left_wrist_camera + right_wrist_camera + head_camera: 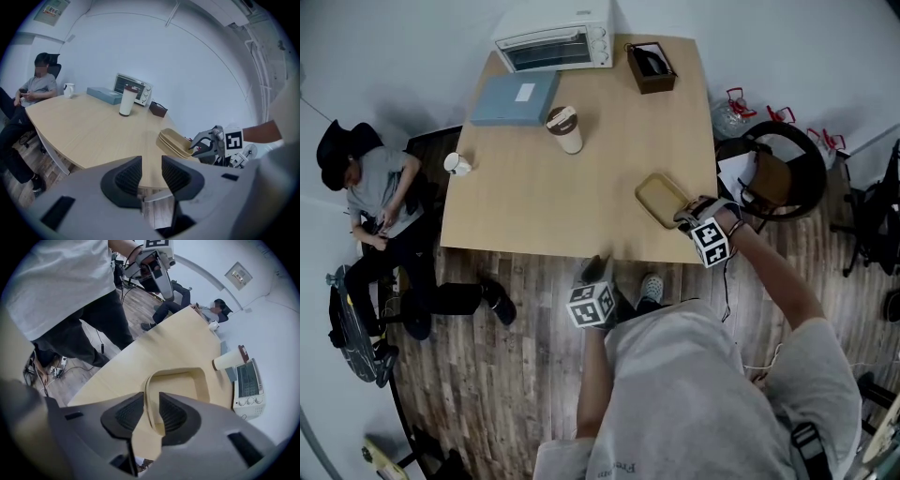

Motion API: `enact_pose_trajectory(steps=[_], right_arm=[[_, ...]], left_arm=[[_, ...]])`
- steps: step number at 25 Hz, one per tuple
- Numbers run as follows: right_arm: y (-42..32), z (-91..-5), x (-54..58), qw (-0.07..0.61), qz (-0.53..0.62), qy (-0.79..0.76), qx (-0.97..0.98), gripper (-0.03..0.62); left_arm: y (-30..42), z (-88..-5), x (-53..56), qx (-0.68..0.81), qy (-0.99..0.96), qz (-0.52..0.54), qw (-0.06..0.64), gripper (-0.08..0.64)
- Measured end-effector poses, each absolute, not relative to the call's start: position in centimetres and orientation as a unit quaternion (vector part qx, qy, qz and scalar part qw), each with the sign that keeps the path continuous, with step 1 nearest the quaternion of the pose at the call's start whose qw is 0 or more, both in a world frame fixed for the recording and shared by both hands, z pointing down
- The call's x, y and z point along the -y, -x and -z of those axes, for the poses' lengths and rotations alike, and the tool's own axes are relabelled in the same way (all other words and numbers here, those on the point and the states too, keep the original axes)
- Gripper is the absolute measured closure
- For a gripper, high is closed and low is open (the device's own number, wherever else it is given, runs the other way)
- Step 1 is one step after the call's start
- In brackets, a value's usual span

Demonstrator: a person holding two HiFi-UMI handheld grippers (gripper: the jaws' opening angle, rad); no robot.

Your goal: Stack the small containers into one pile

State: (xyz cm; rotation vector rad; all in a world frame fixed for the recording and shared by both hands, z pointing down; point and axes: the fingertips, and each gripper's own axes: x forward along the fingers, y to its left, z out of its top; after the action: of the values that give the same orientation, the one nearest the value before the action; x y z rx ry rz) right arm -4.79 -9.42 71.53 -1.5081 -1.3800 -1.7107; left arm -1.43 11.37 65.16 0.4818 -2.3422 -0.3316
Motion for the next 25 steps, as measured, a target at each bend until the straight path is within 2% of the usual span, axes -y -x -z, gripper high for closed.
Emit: enact_pose_trajectory(steps=[2,6,13,17,21,25], right_arm=[[4.9,-71.1,9.6,0.24,0.616,0.54,0.521,0.469],[4.4,-69.9,9.7,0.267,0.55,0.513,0.603,0.471],[3.1,-66.9,9.0,0.322,0.307,0.386,0.808,0.469],[1.2,-65.8,9.5,0.335,0.125,0.284,0.889,0.469],[-0.7,-64.5,9.7,0.317,-0.051,0.182,0.929,0.46],[-4.0,-63.2,8.6,0.293,-0.123,0.114,0.941,0.457]], left_arm=[[1.4,-64.9,-10.7,0.906,-0.194,0.123,0.355,0.436],[1.0,-64.6,-9.2,0.899,-0.223,0.101,0.363,0.436],[2.1,-64.7,-4.8,0.873,-0.311,0.071,0.37,0.439],[1.4,-63.7,-2.7,0.856,-0.364,0.046,0.365,0.44],[0.2,-63.5,-2.3,0.841,-0.398,0.031,0.364,0.443],[-2.2,-64.0,-3.5,0.825,-0.422,0.013,0.375,0.443]])
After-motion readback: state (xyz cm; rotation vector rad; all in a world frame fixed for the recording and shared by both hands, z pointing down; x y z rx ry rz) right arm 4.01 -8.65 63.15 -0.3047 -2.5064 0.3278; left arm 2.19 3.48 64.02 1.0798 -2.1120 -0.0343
